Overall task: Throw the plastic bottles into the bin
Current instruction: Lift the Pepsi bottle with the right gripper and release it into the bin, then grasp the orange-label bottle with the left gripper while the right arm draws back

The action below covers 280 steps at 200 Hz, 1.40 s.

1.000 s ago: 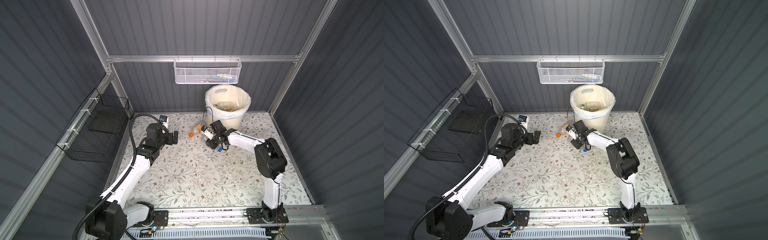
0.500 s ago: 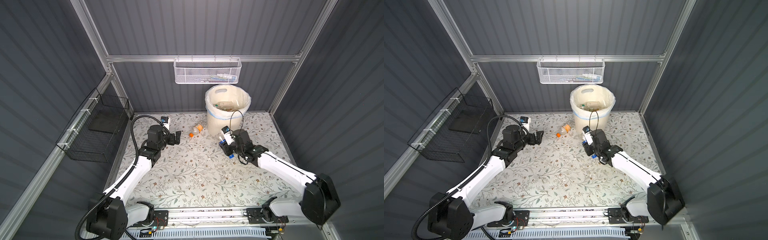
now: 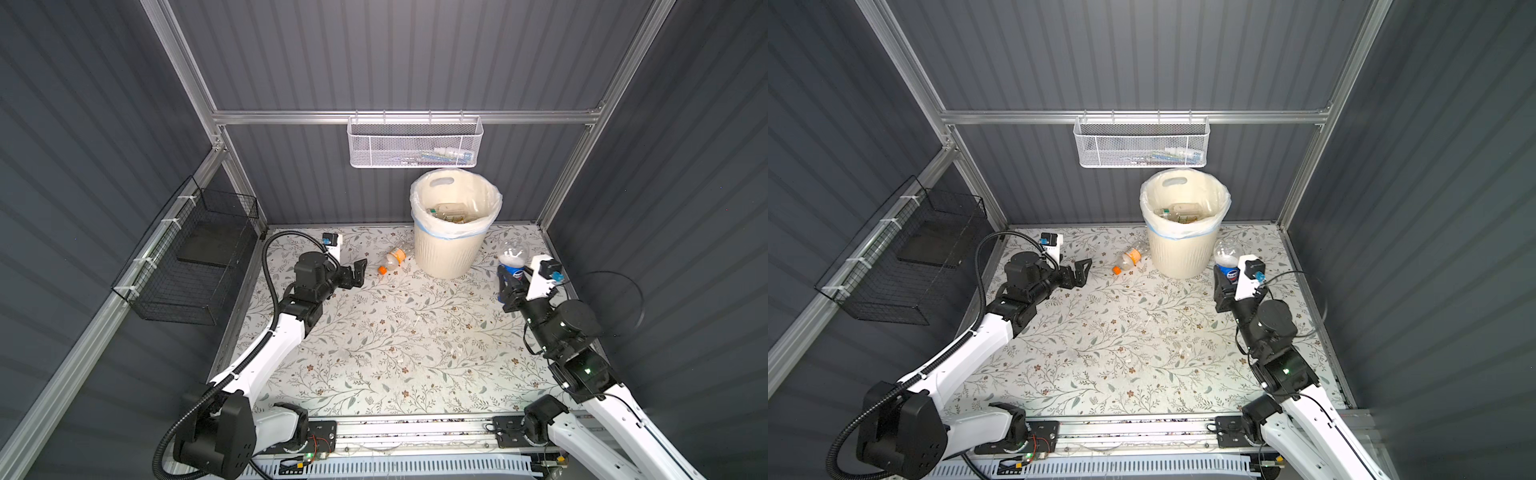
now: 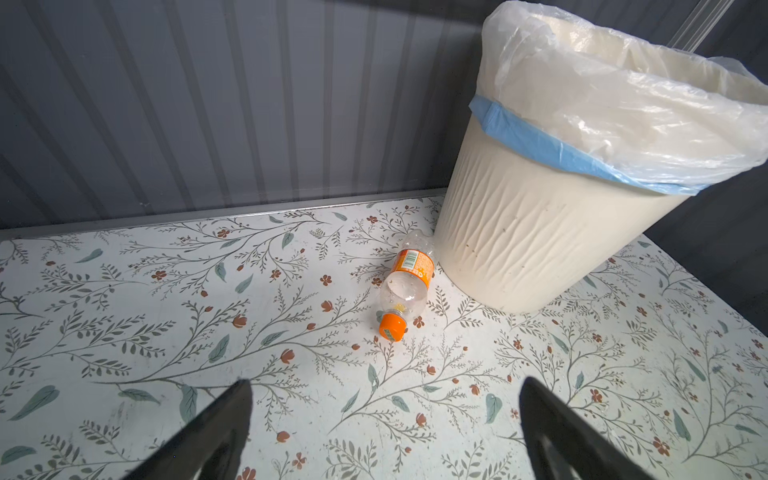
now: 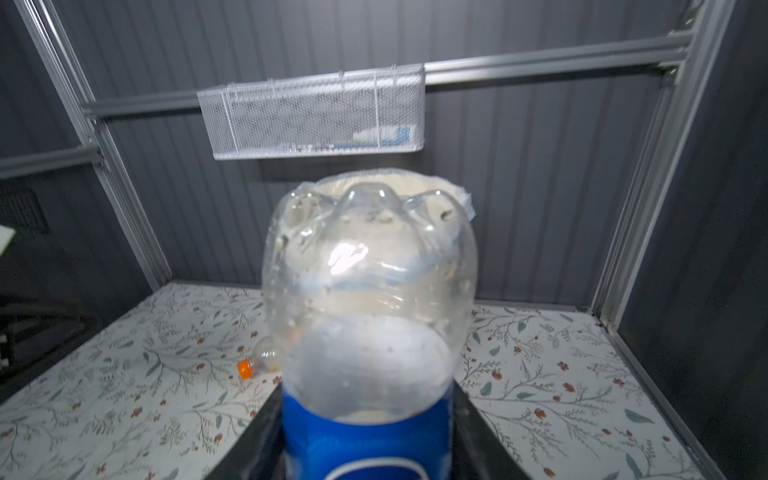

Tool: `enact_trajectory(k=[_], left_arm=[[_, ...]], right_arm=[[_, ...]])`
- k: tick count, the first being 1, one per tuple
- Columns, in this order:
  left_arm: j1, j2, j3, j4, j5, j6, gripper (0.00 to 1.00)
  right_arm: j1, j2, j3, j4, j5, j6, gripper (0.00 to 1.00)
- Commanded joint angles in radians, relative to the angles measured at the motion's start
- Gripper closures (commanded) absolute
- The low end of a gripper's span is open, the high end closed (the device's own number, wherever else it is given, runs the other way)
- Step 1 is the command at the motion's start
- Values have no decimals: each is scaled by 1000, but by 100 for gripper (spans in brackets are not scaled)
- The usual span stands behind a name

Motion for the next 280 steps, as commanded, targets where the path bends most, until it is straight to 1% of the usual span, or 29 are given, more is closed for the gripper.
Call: enact_trajectory(k=[1, 16, 28, 44, 55, 63, 71, 74, 79, 85, 91, 101, 114, 144, 173, 198, 226, 232, 238, 241, 249, 280], left_arm=[[4, -8, -9, 44, 31, -3, 0], [4, -17, -10, 49, 23, 3, 0], [4, -23, -13, 50, 11, 5, 0], [3, -24, -11, 51, -5, 4, 0], [1, -11, -8, 51, -16, 3, 0], [0, 3, -3, 47, -23, -2, 0], [-3, 23, 11, 33, -28, -5, 0], [-7, 33, 19, 27, -32, -4, 0], [-12, 45, 32, 16, -41, -3, 0], [-22, 59, 46, 4, -52, 5, 0], [-33, 75, 60, -4, -64, 15, 0], [-49, 101, 78, -6, -81, 33, 0], [-61, 138, 108, -14, -91, 53, 0], [-69, 244, 178, -3, -82, 61, 0], [-99, 388, 277, 17, -79, 111, 0], [-111, 535, 403, -6, -67, 149, 0], [-111, 688, 546, -61, -53, 179, 0], [-111, 717, 603, -73, -48, 183, 0], [-112, 745, 629, -81, -44, 186, 0], [-112, 758, 641, -84, -42, 187, 0], [-112, 793, 675, -98, -39, 193, 0], [-114, 900, 774, -142, -21, 218, 0]], right_arm=[[-11, 1, 42, 185, 82, -41, 50], [-30, 97, 155, 190, 72, -73, 49], [-62, 222, 320, 134, 25, -73, 49], [-132, 468, 627, -83, -85, -10, 47], [-169, 673, 902, -278, -180, 24, 44], [-180, 831, 1076, -409, -214, 41, 35], [-188, 955, 1227, -547, -262, 44, 20], [-189, 994, 1276, -589, -269, 47, 13], [-191, 1051, 1325, -646, -261, 56, 6], [-194, 1081, 1358, -663, -247, 66, 2], [-199, 1081, 1348, -633, -243, 72, 1], [-210, 1045, 1265, -539, -242, 95, 1], [-231, 987, 1156, -431, -277, 131, 1], [-266, 895, 1037, -361, -291, 156, 1], [-316, 787, 881, -298, -310, 197, 1], [-371, 702, 752, -285, -333, 236, 1], [-420, 593, 619, -291, -332, 268, 1], [-428, 569, 586, -293, -330, 279, 1], [-436, 559, 557, -294, -327, 290, 1], [-440, 525, 540, -293, -327, 295, 1], [-448, 493, 500, -292, -326, 307, 1], [-475, 400, 340, -296, -302, 359, 1]])
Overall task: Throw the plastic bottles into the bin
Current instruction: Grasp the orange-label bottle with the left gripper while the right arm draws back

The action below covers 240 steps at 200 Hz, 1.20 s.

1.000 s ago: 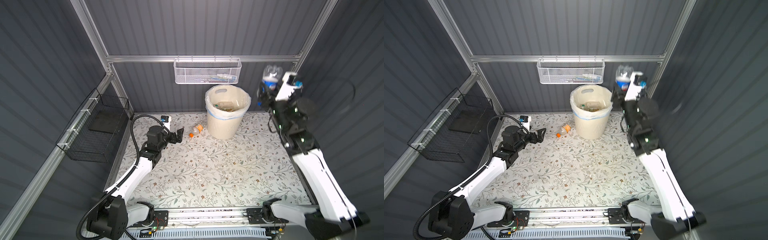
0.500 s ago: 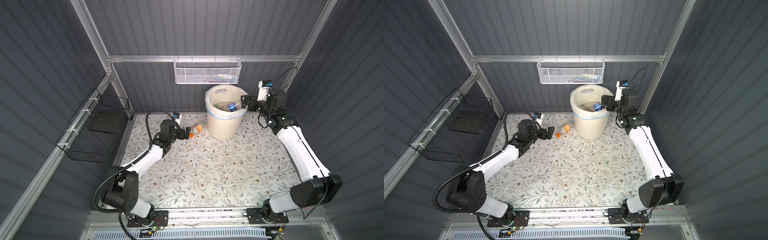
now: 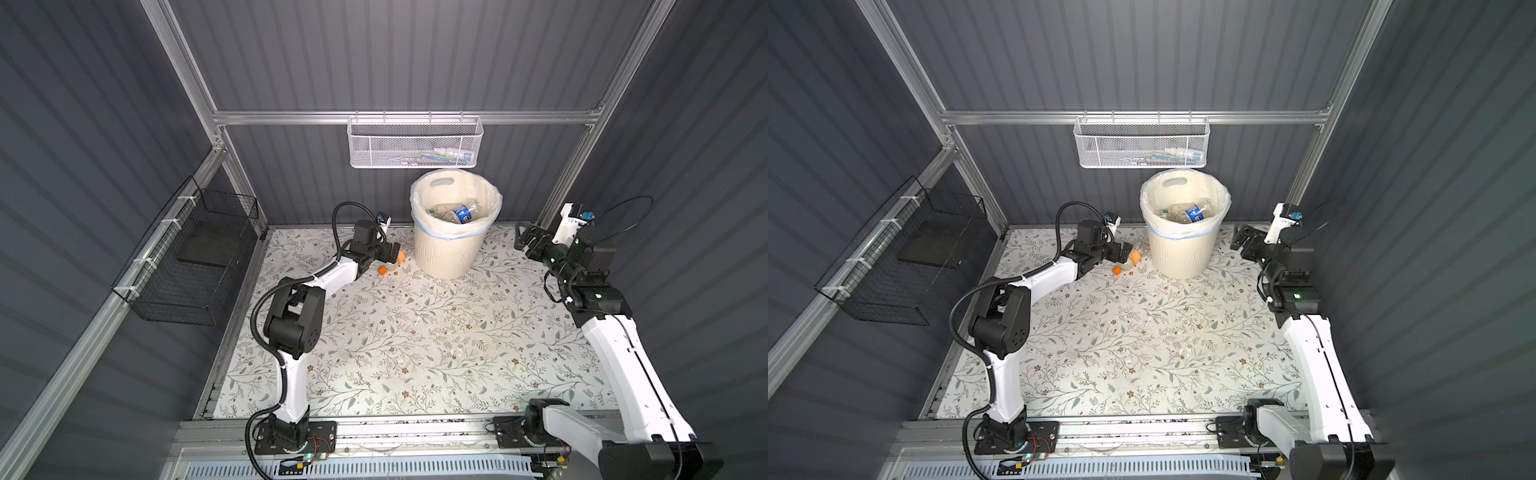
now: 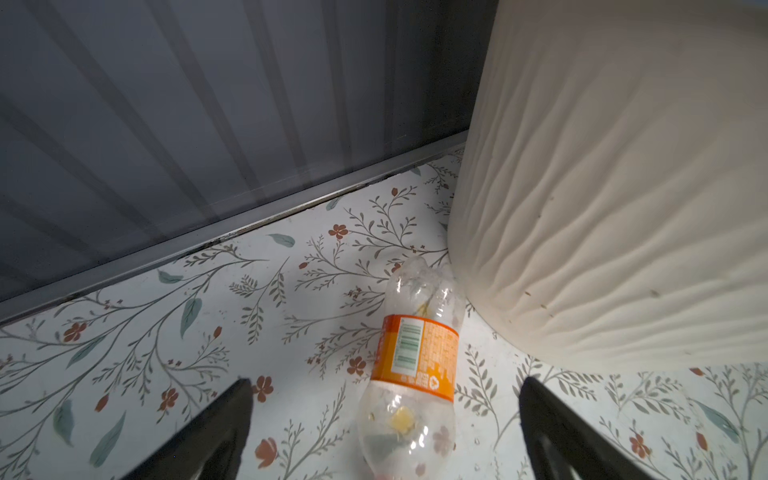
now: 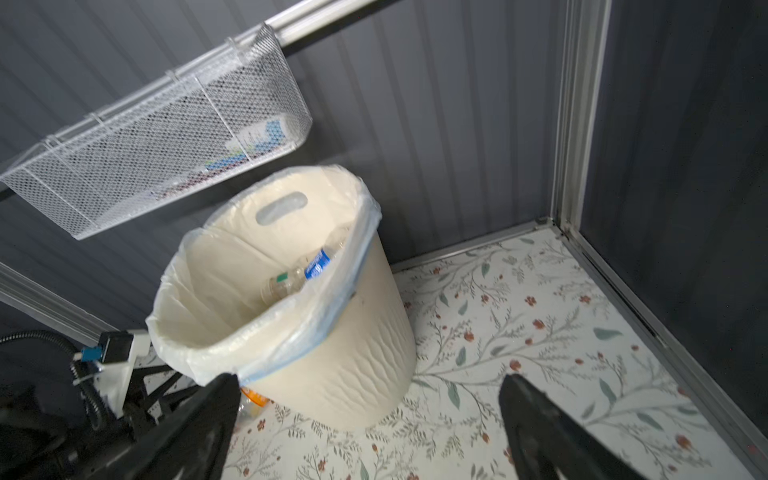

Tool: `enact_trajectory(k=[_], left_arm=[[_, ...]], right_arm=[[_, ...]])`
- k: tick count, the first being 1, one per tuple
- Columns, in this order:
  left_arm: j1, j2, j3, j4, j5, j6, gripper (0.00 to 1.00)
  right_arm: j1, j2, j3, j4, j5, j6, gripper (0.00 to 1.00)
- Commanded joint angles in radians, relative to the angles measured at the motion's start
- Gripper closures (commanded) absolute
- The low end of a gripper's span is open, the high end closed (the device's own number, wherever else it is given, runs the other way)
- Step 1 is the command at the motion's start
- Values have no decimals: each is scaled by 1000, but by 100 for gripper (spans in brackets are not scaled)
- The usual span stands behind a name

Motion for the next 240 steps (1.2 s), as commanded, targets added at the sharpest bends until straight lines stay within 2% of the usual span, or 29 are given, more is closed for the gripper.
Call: enact_trajectory(k=[1, 48, 91, 129, 169, 210, 240], left_arm=[[-4, 58, 72, -66, 28, 43, 0], [-9, 197, 229, -185, 6, 94, 0], [-25, 304, 354, -286, -7, 121, 0], [-43, 330, 367, -304, -4, 147, 1], [-43, 313, 334, -292, -21, 145, 10], [-43, 260, 270, -246, -30, 140, 31], [-43, 205, 219, -224, -36, 132, 38]], right_arm=[[-19, -65, -94, 13, 11, 65, 1], [-45, -93, -250, 22, -44, 147, 1], [-47, -102, -274, 22, -56, 157, 1], [-49, -95, -276, 28, -55, 160, 1], [-49, -80, -289, 48, -68, 177, 1], [-48, -50, -308, 54, -92, 188, 1], [-49, -33, -324, 60, -99, 192, 1]])
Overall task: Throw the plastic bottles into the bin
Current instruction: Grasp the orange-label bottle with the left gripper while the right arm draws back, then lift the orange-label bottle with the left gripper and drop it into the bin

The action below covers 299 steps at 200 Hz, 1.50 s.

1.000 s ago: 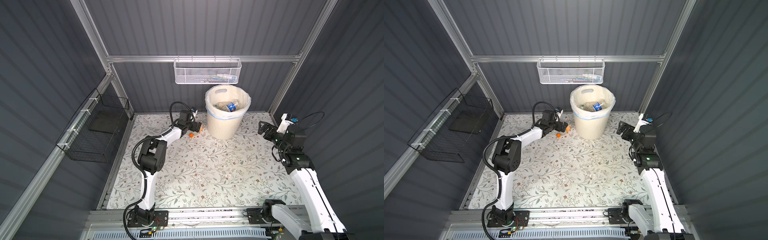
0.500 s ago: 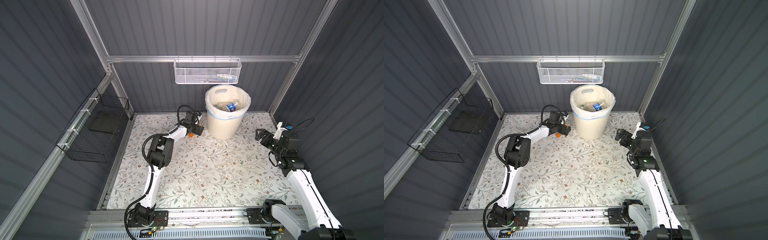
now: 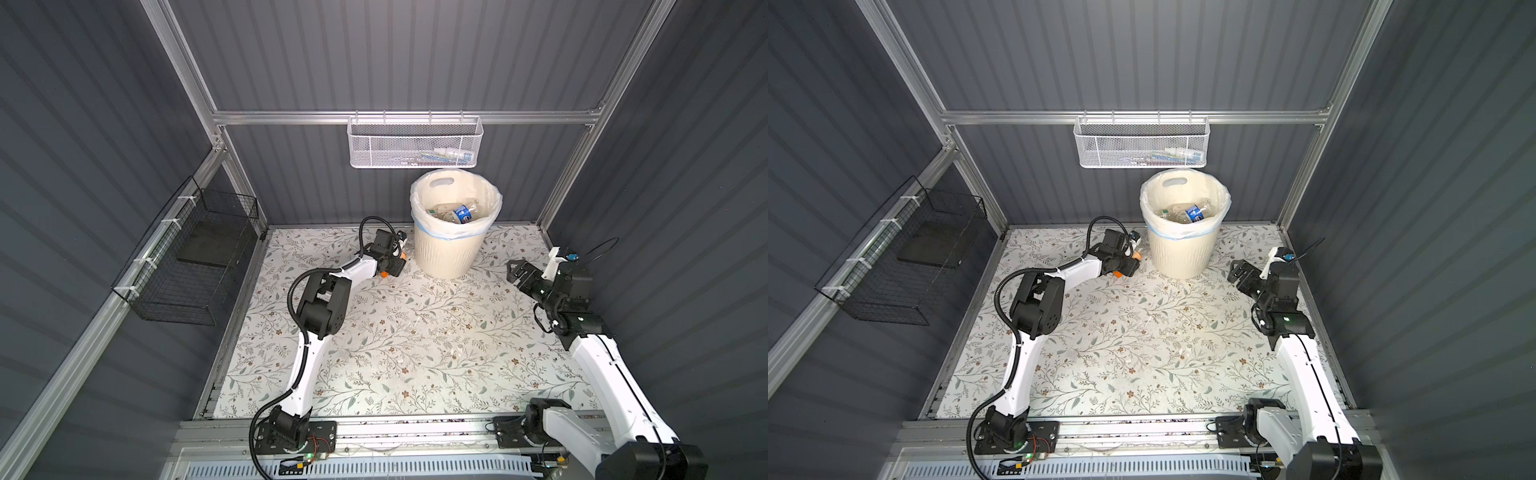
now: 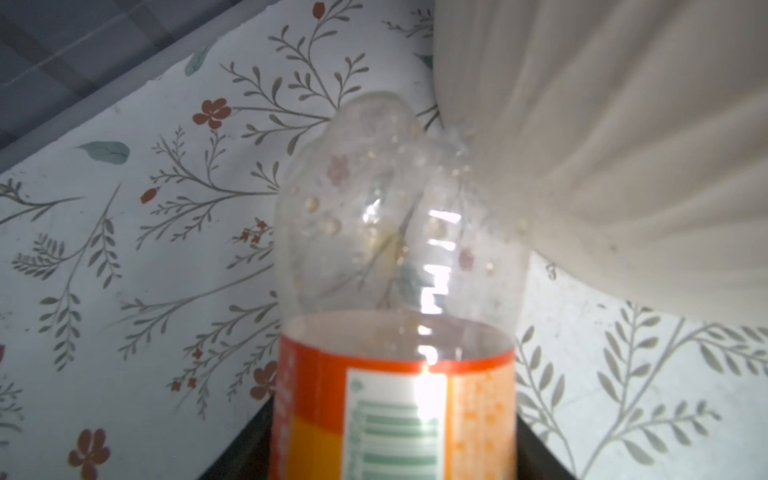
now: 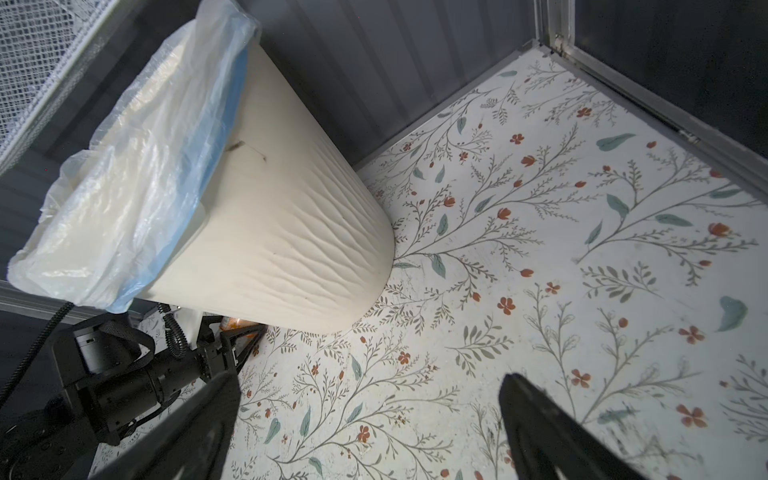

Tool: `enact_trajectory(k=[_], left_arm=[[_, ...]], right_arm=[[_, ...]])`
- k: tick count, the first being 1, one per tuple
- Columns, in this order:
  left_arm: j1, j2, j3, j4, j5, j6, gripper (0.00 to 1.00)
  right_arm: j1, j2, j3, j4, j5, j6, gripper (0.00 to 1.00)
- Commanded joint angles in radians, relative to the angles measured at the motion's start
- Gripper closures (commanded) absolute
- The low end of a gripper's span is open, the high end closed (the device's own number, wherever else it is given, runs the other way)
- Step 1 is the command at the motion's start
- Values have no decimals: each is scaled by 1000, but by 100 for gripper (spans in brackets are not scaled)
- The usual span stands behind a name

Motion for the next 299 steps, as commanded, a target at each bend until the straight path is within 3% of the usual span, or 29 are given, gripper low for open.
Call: enact_trajectory(k=[1, 48, 94, 133, 188, 253, 299], left_arm=[[3, -92, -42, 28, -11, -5, 38], [8, -269, -227, 105, -24, -31, 39], [41, -527, -516, 247, 3, -115, 39], [88, -769, -727, 360, 50, -199, 39], [123, -1135, -959, 452, -1, -234, 38], [126, -1484, -1115, 579, -57, -205, 35], [126, -1620, -1120, 730, -2, -175, 35]], right_arm=[[-4, 9, -15, 17, -20, 10, 1], [-3, 58, -34, 45, -69, 27, 1], [9, 113, -76, 122, -125, 70, 2], [79, 201, -65, 143, -118, 67, 3], [217, 334, 2, 151, -81, 56, 4], [344, 411, 68, 116, -33, 49, 4], [381, 410, 90, 73, -2, 39, 4]])
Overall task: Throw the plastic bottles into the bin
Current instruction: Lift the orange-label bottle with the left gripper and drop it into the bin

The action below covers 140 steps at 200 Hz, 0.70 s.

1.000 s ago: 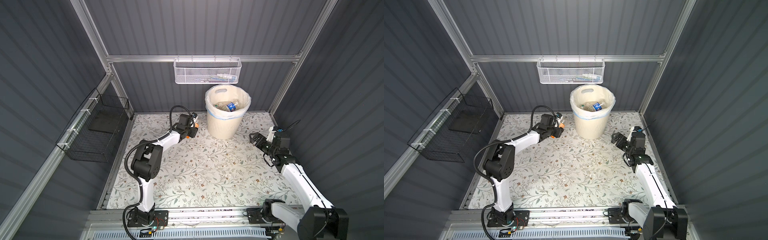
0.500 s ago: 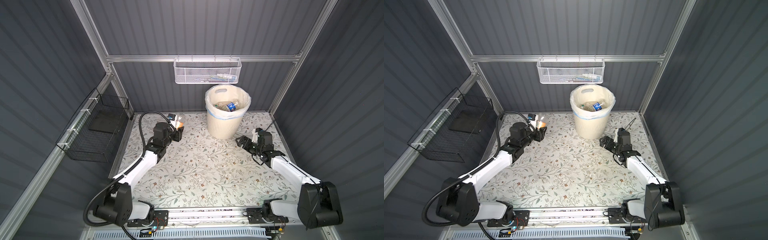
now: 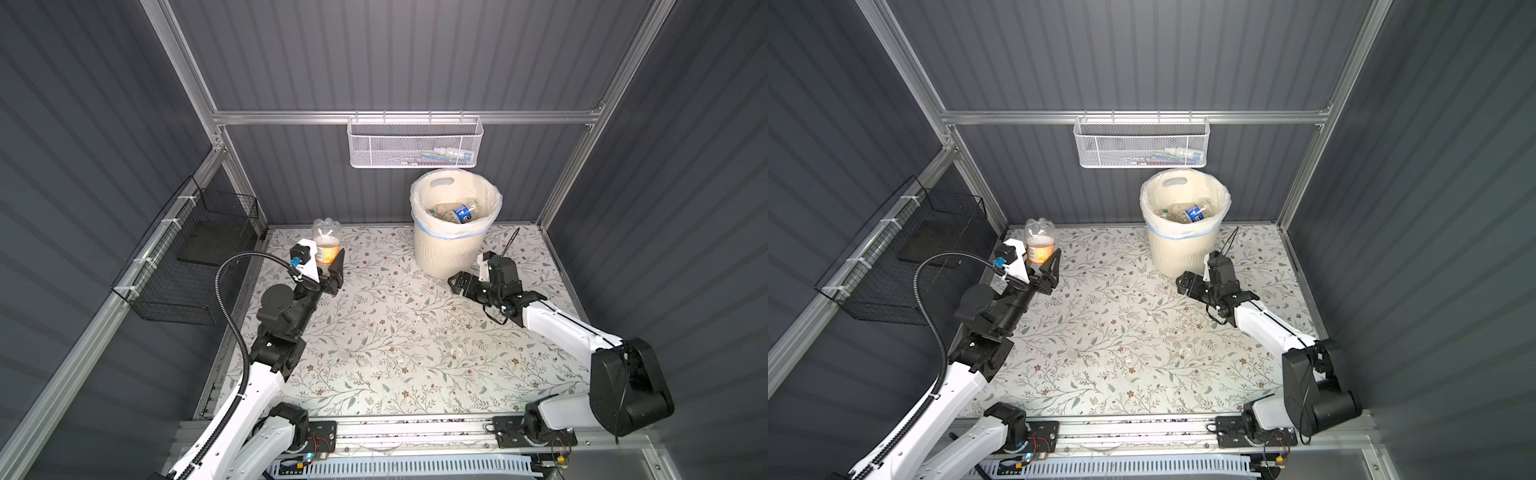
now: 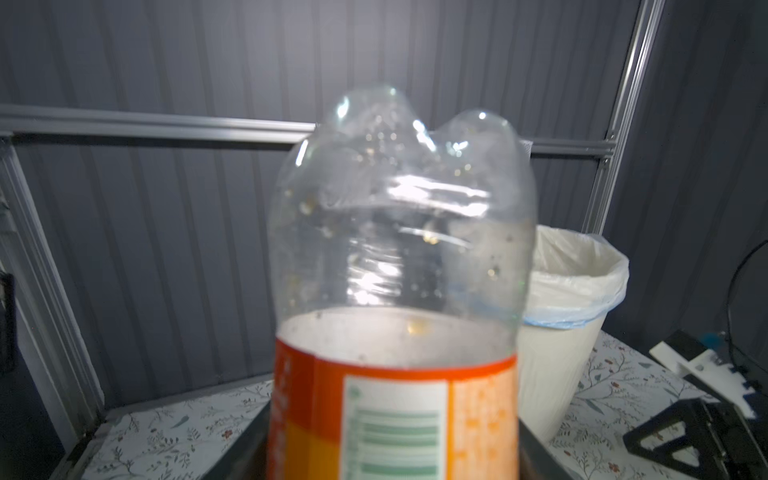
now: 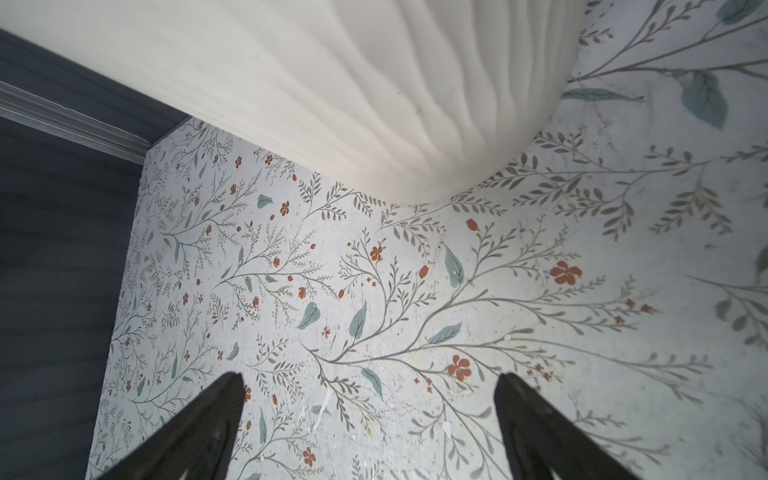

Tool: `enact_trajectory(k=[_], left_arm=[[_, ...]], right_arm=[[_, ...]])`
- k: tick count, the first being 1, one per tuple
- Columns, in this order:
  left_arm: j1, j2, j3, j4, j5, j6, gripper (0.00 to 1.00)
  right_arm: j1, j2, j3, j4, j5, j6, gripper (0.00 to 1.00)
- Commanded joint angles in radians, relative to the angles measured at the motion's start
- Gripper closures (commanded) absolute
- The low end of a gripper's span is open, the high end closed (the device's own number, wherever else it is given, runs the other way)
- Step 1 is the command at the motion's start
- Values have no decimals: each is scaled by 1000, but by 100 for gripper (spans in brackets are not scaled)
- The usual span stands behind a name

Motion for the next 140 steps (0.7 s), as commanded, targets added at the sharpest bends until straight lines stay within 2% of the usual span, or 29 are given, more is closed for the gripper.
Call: enact_trajectory(k=[1, 25, 44, 59, 81, 92, 101, 106, 110, 119, 129, 140], left_arm=[[6, -46, 6, 129, 35, 30, 35], [6, -24, 29, 239, 82, 20, 35], [7, 87, 129, 323, 178, 17, 35], [5, 234, 293, 356, 284, -8, 34], [-15, 549, 640, 331, 433, -143, 34], [-57, 737, 895, 167, 484, -156, 33], [-98, 912, 1122, -41, 531, -106, 22], [-122, 1013, 1314, -281, 554, -47, 14], [-139, 1090, 1457, -447, 541, 7, 2], [-167, 1217, 1703, -687, 489, 80, 0], [-170, 1290, 1794, -748, 490, 76, 0], [-170, 1270, 1731, -693, 474, 64, 0]], right_arm=[[15, -4, 29, -35, 37, -13, 4], [32, 1, 35, -39, 51, -6, 4], [54, 3, 44, -45, 65, -4, 4], [73, -4, 45, -46, 87, 0, 4], [94, -11, 19, -6, 104, 25, 4], [101, -8, 6, 15, 104, 40, 4], [108, -3, 2, 23, 102, 49, 4], [112, -2, 1, 24, 101, 52, 4], [115, -2, 0, 26, 100, 53, 4], [124, -8, -6, 31, 102, 55, 4], [133, -17, -19, 42, 103, 55, 4], [134, -18, -33, 49, 105, 56, 4]])
